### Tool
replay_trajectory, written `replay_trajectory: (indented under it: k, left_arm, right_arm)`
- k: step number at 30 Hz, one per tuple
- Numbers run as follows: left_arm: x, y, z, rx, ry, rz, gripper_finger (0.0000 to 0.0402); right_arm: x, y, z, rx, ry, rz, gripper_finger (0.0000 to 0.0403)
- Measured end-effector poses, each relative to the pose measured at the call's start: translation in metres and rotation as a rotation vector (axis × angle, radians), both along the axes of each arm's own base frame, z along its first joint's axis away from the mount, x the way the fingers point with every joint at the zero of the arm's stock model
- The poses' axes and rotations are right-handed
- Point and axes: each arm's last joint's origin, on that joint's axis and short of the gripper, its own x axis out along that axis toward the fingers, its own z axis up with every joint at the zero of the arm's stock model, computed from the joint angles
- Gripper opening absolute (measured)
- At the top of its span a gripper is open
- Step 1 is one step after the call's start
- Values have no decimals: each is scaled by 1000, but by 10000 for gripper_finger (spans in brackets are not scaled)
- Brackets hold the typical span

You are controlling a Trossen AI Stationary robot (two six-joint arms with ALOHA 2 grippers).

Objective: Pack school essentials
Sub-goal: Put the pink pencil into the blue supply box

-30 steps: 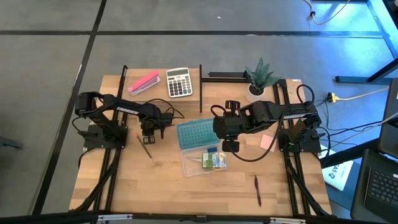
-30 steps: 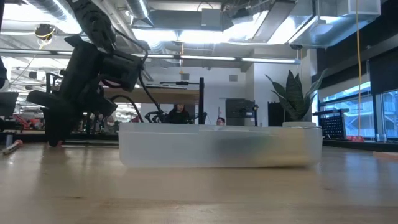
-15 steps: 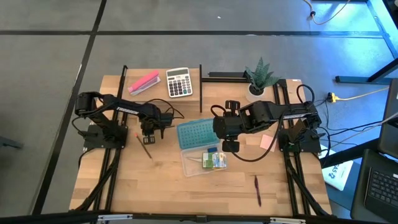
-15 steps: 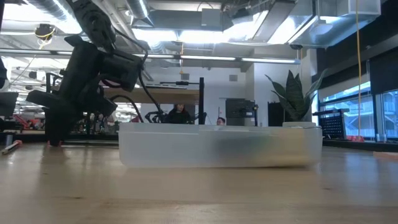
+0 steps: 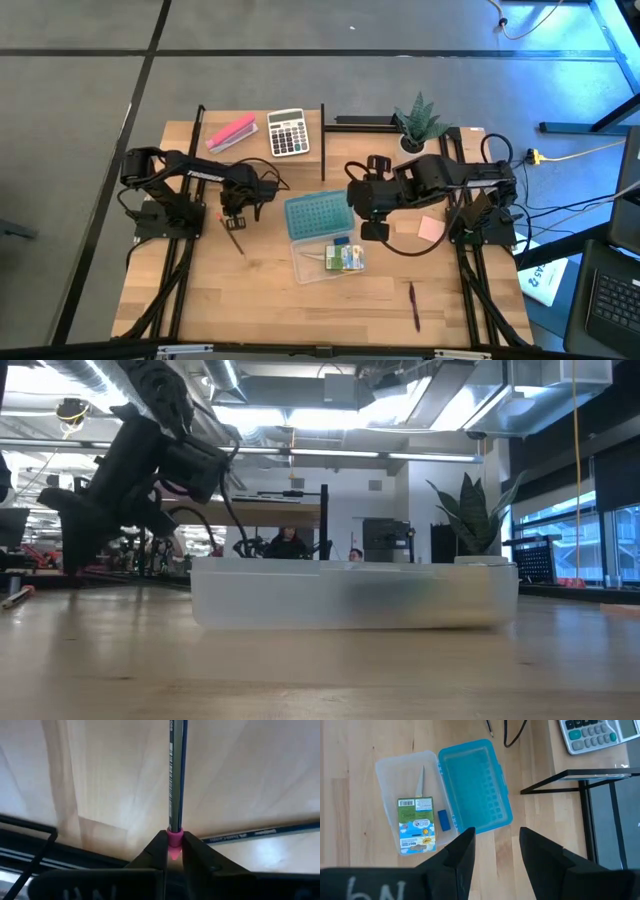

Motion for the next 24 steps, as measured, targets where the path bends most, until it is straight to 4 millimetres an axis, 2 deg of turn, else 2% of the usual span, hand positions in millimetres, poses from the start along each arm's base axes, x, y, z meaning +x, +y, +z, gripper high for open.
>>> replay_trajectory:
  k: [6, 13, 24]
  left_arm:
    - [2, 0, 20, 26, -62, 49, 37]
    - [0, -4, 56, 32, -148, 109, 34]
    - [15, -35, 115, 44, -343, 101, 30]
  right_arm:
    - [-4, -1, 8, 5, -18, 0, 156]
    - [-6, -1, 12, 5, -31, 21, 156]
    - [-11, -2, 17, 9, -44, 25, 156]
